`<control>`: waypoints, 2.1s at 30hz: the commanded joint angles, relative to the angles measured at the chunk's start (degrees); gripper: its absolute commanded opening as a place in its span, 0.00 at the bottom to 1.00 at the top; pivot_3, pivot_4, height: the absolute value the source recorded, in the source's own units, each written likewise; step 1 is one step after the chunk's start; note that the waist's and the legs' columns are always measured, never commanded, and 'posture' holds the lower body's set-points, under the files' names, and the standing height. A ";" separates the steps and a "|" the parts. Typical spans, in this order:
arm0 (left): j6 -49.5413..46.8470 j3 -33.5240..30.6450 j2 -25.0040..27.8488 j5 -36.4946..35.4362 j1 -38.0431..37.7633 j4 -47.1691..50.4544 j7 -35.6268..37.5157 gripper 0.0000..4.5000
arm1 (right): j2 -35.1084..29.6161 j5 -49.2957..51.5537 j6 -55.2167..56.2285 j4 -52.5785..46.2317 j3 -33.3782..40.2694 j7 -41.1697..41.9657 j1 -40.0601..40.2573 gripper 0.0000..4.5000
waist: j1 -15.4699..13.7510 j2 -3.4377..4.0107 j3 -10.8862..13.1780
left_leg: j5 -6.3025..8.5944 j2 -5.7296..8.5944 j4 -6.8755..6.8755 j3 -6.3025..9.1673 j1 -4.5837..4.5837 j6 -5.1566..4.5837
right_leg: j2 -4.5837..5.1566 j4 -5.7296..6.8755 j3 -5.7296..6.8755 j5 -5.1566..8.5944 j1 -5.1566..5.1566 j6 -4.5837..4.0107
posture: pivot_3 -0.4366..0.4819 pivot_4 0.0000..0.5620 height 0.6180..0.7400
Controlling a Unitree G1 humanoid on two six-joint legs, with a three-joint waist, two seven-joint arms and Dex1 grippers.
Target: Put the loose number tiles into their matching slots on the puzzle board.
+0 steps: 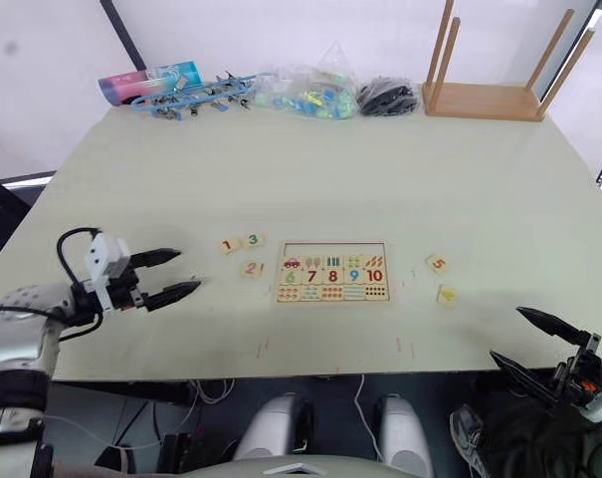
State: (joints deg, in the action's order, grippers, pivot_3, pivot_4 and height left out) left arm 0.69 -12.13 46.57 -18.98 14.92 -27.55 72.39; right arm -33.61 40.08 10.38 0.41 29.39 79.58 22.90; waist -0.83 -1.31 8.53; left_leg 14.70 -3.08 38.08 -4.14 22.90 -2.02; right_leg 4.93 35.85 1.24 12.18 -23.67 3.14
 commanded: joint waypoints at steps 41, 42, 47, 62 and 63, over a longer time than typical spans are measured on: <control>12.84 17.63 -6.07 24.62 38.23 -41.15 2.29 0.99 | 1.11 2.28 11.39 14.10 2.87 11.20 -3.68 1.00 | -0.11 -0.11 0.05 | -0.01 0.37 0.23 0.16 0.06 -0.02 | -0.02 0.10 0.12 -0.02 0.24 0.00 | 0.48 0.27 1.00; 12.64 17.57 -6.18 24.62 38.26 -41.21 2.35 0.99 | 1.14 2.28 11.46 14.20 2.86 11.31 -3.72 1.00 | -0.10 -0.10 0.05 | -0.01 0.37 0.24 0.16 0.05 -0.03 | -0.02 0.11 0.11 -0.02 0.24 0.00 | 0.48 0.27 1.00; 12.33 17.74 -6.50 24.79 38.18 -41.25 2.19 0.99 | 1.17 2.23 11.64 14.65 2.88 11.59 -3.94 1.00 | -0.13 -0.07 0.03 | -0.02 0.38 0.25 0.16 0.04 -0.02 | -0.02 0.12 0.11 -0.03 0.26 0.00 | 0.48 0.27 1.00; 11.93 17.85 -7.42 24.57 37.65 -41.10 2.08 0.99 | 1.34 2.26 11.86 14.62 2.84 11.64 -3.68 1.00 | -0.16 0.00 -0.01 | -0.02 0.41 0.27 0.20 0.01 -0.03 | -0.02 0.12 0.11 -0.04 0.31 0.01 | 0.48 0.27 1.00; 12.02 17.88 -7.43 24.66 37.63 -41.14 1.82 0.89 | 1.37 2.25 11.84 14.51 2.81 11.59 -3.63 1.00 | -0.17 0.01 -0.02 | -0.02 0.41 0.27 0.20 0.01 -0.03 | -0.02 0.12 0.11 -0.04 0.32 0.01 | 0.48 0.27 1.00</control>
State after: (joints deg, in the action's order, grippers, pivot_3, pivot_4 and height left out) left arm 12.99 4.99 39.74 4.47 53.13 -68.14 74.87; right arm -32.20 40.97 21.52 15.83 30.24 90.99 18.90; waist -1.00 -1.30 8.52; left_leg 14.68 -2.66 38.35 -3.94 22.91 -2.05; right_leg 4.91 35.96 1.35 12.14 -23.35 3.15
